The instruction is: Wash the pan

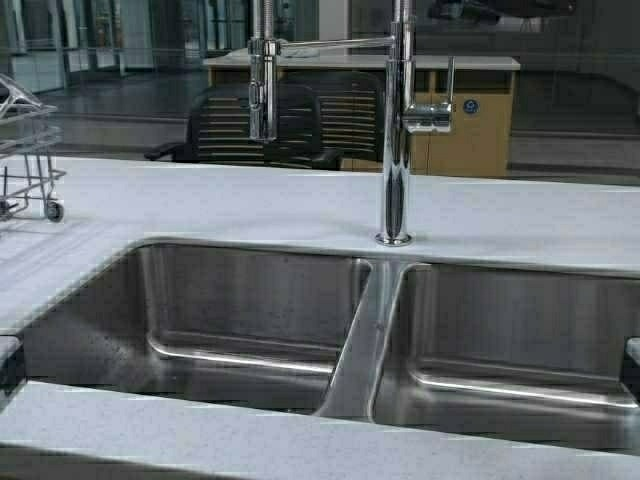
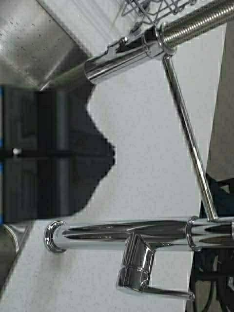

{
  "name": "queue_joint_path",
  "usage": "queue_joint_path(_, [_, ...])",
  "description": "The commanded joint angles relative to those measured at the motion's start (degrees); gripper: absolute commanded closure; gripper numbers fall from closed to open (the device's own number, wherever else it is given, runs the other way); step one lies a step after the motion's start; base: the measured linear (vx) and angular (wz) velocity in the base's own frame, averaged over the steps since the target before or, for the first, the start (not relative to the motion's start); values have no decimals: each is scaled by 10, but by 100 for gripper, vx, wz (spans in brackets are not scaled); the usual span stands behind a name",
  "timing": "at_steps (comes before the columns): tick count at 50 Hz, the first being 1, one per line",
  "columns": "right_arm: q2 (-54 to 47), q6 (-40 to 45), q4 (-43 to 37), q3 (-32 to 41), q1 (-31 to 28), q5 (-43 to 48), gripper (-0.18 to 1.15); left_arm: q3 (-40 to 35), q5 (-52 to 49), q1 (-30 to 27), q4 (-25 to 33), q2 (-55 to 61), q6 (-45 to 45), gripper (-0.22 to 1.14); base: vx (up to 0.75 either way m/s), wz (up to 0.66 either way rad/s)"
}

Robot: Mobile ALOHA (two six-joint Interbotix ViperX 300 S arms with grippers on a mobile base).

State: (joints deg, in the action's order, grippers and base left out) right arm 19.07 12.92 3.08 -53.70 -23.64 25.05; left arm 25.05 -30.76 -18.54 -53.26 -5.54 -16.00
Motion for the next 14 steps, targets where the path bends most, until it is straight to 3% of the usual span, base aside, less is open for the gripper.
queue_joint_path(1, [4, 0, 1, 9, -1, 5, 90, -5, 3, -1, -3, -4, 1, -1, 0, 0])
queue_joint_path(14, [2, 0, 1, 8, -1, 5, 90, -5, 3, -1, -3, 2, 0, -1, 0, 0])
